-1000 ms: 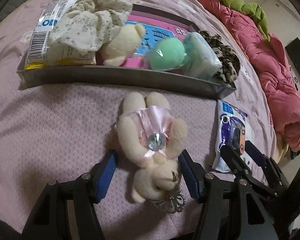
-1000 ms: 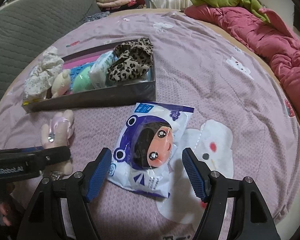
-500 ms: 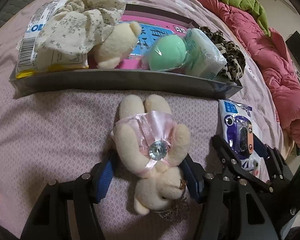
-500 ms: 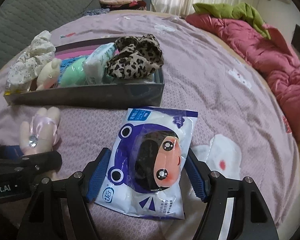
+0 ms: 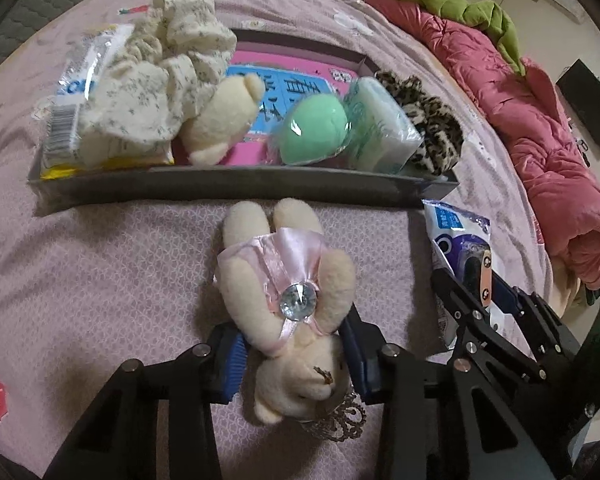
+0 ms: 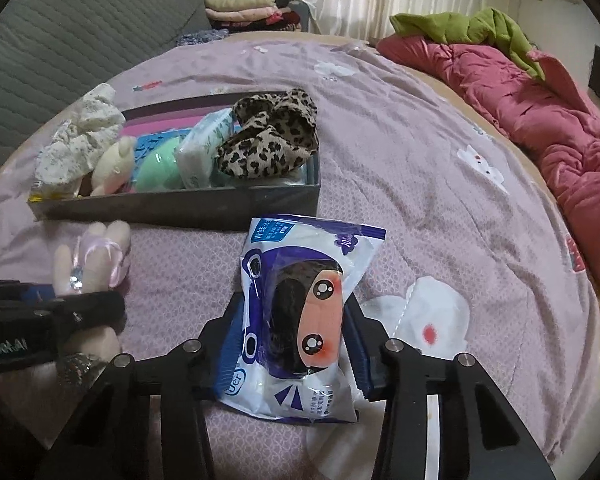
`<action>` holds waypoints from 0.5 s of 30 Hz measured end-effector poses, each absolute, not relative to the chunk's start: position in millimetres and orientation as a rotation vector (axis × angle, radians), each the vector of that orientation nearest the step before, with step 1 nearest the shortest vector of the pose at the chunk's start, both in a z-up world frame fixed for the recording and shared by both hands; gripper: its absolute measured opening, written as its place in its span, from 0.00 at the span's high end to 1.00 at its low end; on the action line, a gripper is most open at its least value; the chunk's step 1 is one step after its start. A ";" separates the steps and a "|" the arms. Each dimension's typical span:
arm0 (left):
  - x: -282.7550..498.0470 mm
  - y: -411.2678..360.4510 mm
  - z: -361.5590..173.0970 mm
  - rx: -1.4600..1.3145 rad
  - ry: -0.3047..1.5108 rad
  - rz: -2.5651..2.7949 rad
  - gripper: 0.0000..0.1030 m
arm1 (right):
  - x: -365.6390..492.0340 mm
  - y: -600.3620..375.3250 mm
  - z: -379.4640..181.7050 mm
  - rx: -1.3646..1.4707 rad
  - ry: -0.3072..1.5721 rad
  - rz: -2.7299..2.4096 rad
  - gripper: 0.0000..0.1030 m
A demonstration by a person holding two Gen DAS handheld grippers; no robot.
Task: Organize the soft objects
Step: 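Lift and carry the bunny over the box with the left tool while the right tool carries the bag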
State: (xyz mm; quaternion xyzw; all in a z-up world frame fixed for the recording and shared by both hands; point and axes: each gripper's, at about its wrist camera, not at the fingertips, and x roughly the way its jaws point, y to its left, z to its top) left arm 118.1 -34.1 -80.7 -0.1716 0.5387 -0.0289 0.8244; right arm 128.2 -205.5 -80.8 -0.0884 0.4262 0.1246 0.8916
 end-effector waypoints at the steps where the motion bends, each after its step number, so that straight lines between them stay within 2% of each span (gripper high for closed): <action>1: 116.5 -33.2 -77.3 -0.363 1.136 -0.062 0.59 | 127.5 -206.8 -79.0 -0.177 0.882 0.260 0.55; 15: 103.2 -26.4 -37.4 -0.330 1.039 -0.064 0.59 | 106.3 -205.6 -39.5 -0.161 0.783 0.296 0.56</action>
